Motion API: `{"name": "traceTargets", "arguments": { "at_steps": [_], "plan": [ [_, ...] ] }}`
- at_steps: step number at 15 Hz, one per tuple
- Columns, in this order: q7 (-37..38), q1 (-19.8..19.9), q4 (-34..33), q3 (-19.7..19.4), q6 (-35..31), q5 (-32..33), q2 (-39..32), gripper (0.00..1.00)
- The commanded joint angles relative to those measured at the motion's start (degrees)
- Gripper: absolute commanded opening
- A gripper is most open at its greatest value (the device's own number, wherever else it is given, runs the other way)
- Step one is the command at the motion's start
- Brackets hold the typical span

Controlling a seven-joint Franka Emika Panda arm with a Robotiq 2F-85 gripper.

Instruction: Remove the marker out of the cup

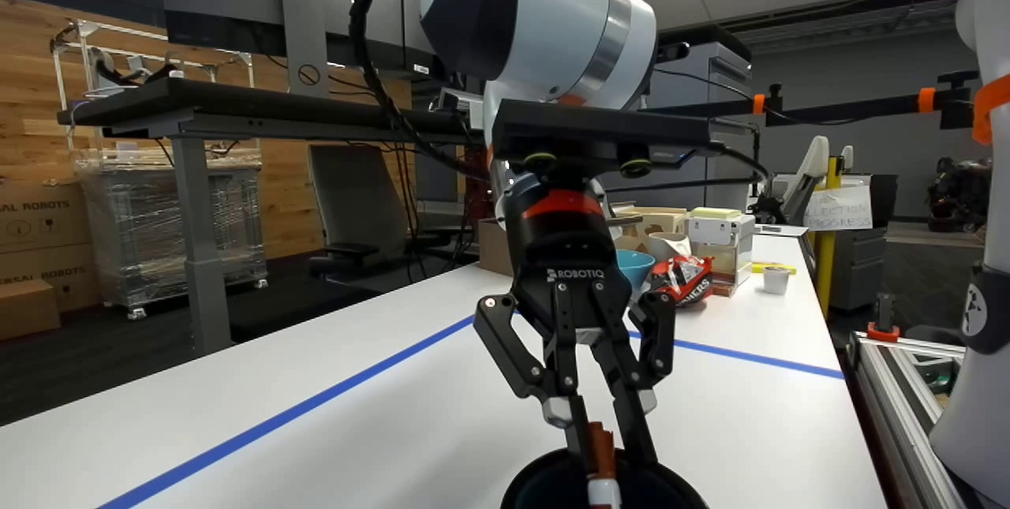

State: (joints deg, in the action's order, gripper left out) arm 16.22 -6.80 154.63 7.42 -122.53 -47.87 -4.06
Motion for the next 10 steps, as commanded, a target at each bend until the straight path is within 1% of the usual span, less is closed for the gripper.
{"name": "traceTargets", "arguments": {
  "at_steps": [1,2,3,4,5,6,7,8,9,10],
  "plan": [
    [-0.97,-0.28,0.82,-0.15,-1.12,-1.26,0.40,0.34],
    [-0.97,-0.28,0.82,-0.17,-1.09,-1.20,0.37,0.34],
    [-0.99,-0.28,0.83,-0.18,-1.11,-1.16,0.36,0.41],
    [-1.01,-0.28,0.83,-0.19,-1.13,-1.15,0.34,0.38],
    [-1.04,-0.28,0.85,-0.20,-1.16,-1.08,0.38,0.28],
    [-1.14,-0.26,0.86,-0.22,-1.14,-1.09,0.42,0.27],
    [-1.23,-0.24,0.90,-0.25,-1.20,-1.02,0.45,0.12],
    [-1.24,-0.20,0.93,-0.30,-1.22,-0.95,0.48,0.07],
    [-1.38,-0.11,0.90,-0.41,-1.12,-0.87,0.49,0.09],
    [-1.38,-0.06,0.93,-0.49,-1.16,-0.73,0.58,0.16]
  ]
}}
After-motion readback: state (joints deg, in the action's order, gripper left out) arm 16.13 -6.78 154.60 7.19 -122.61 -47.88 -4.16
